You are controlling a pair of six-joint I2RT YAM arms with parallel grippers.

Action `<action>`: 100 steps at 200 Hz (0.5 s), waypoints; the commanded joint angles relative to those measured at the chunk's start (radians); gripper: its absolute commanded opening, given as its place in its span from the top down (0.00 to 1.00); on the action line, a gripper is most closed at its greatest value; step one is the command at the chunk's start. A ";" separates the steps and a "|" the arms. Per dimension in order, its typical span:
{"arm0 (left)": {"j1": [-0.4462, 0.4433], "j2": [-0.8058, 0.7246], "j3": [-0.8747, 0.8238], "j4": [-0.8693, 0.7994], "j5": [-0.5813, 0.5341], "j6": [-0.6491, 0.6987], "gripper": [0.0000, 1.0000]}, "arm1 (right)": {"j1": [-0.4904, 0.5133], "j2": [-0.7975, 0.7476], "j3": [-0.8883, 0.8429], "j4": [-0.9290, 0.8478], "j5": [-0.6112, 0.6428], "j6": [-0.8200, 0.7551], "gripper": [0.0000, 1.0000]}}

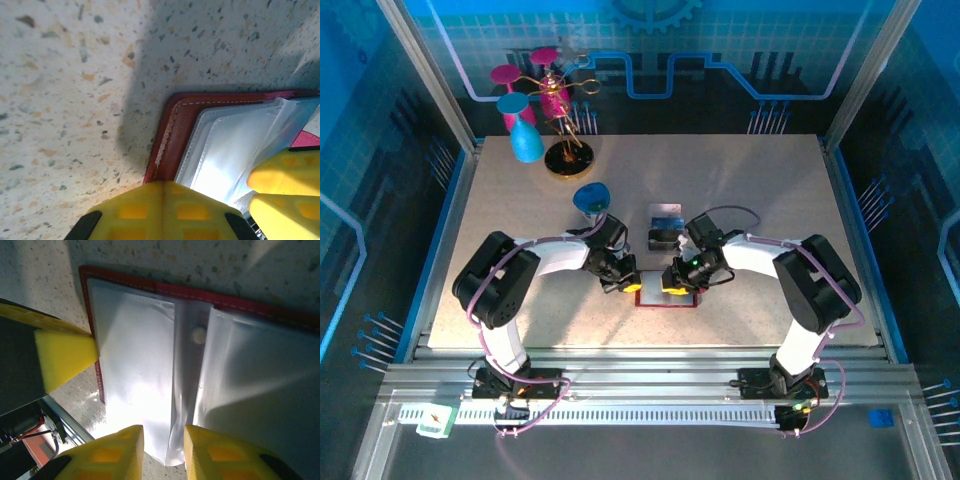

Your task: Take the credit cards out of the card holder

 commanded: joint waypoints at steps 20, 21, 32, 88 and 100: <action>-0.006 -0.046 0.014 -0.043 -0.024 -0.013 0.94 | -0.016 0.036 -0.043 0.026 -0.011 0.017 0.75; -0.006 -0.047 0.013 -0.042 -0.024 -0.014 0.94 | -0.016 0.036 -0.044 0.027 -0.011 0.018 0.75; -0.006 -0.059 0.005 -0.025 -0.016 -0.026 0.94 | -0.017 0.025 -0.049 0.035 -0.012 0.024 0.76; -0.017 -0.022 -0.017 0.018 0.012 -0.041 0.94 | -0.007 -0.053 0.009 0.006 -0.018 0.039 0.76; -0.019 -0.009 -0.019 0.015 0.009 -0.041 0.94 | 0.001 -0.044 0.016 0.030 -0.041 0.053 0.76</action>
